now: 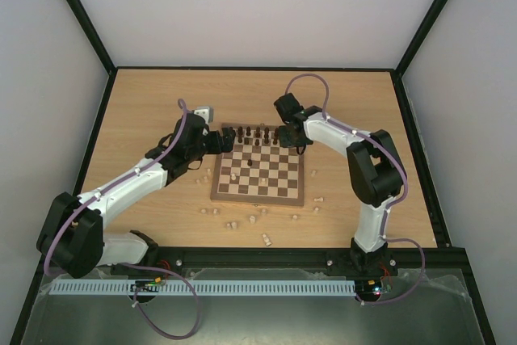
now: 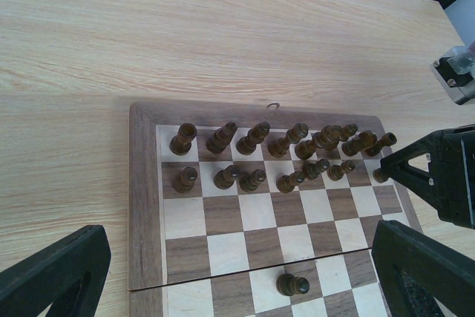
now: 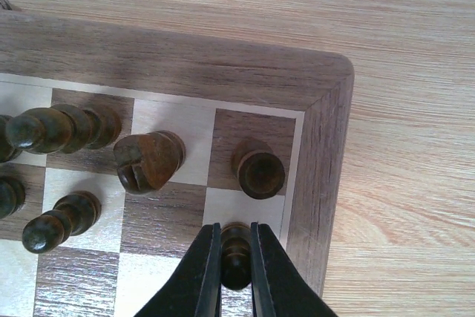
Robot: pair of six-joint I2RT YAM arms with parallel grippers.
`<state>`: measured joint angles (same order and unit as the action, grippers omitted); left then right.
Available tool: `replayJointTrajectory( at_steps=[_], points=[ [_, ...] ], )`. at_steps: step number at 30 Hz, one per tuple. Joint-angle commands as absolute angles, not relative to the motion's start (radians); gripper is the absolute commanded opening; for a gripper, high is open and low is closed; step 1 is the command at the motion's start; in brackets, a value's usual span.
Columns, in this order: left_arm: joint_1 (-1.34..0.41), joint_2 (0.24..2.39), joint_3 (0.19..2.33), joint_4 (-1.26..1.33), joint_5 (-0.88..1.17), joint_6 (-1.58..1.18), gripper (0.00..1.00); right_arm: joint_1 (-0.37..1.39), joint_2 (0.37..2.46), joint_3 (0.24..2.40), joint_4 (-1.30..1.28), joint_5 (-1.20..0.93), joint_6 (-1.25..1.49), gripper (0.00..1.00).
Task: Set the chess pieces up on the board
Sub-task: Place the chess piece on the chessboard.
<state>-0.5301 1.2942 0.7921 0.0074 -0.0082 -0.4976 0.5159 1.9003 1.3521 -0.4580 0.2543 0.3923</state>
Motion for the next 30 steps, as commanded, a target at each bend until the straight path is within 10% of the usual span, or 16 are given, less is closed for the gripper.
replayJointTrajectory(
  at_steps=[1, 30],
  points=[
    [-0.533, 1.284, 0.818, -0.012, -0.013, -0.492, 0.99, 0.506, 1.922, 1.375, -0.488, 0.262, 0.391, 0.09],
    [-0.534, 1.279, 0.818, -0.014, -0.016, -0.492, 0.99, 0.502, 1.899, 1.354, -0.466, 0.253, 0.394, 0.21]
  ],
)
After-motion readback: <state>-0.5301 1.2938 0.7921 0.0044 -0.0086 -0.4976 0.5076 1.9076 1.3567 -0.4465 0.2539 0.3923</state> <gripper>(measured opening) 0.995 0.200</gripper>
